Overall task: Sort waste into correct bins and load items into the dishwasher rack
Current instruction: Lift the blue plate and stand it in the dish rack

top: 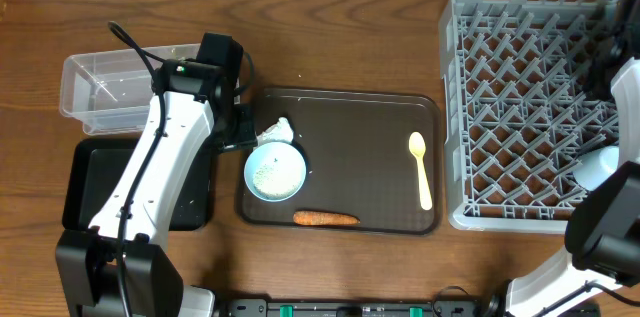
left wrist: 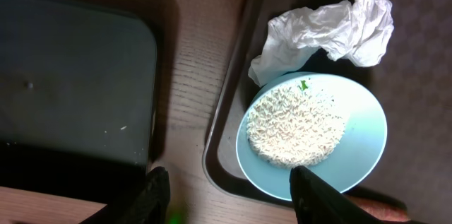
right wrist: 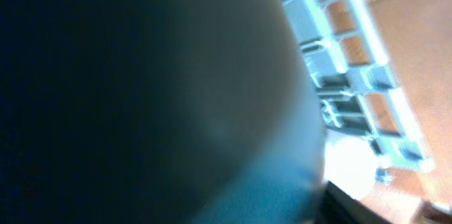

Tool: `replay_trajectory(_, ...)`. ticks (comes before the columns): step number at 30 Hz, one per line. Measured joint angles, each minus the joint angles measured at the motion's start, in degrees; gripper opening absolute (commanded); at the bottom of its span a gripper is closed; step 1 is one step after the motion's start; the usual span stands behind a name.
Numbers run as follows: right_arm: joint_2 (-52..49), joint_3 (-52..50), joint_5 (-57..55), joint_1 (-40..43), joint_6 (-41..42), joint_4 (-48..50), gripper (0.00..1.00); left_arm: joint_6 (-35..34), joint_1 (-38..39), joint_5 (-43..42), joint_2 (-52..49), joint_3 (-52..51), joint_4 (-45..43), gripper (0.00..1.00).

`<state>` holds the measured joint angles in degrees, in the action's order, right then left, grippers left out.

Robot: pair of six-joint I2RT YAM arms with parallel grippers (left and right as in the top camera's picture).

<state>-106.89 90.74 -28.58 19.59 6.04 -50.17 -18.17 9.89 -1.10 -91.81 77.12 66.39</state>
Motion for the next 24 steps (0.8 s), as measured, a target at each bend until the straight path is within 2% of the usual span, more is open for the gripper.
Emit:
replay_trajectory(3, 1.6, -1.0, 6.0, -0.1, -0.3, -0.2, 0.88, 0.0, 0.0, 0.0, 0.0, 0.0, 0.0, 0.57)
replay_trajectory(6, 4.7, -1.4, 11.2, -0.1, -0.6, -0.2, 0.9, 0.0, 0.0, 0.0, 0.0, 0.0, 0.0, 0.57)
replay_trajectory(14, 15.6, -1.4, 22.3, -0.1, -0.6, -2.7, 0.9, 0.0, 0.0, 0.0, 0.0, 0.0, 0.0, 0.57)
replay_trajectory(24, 16.6, -1.4, 32.5, -2.0, -0.6, -8.6, 0.89, 0.0, 0.0, 0.0, 0.0, 0.0, 0.0, 0.57)
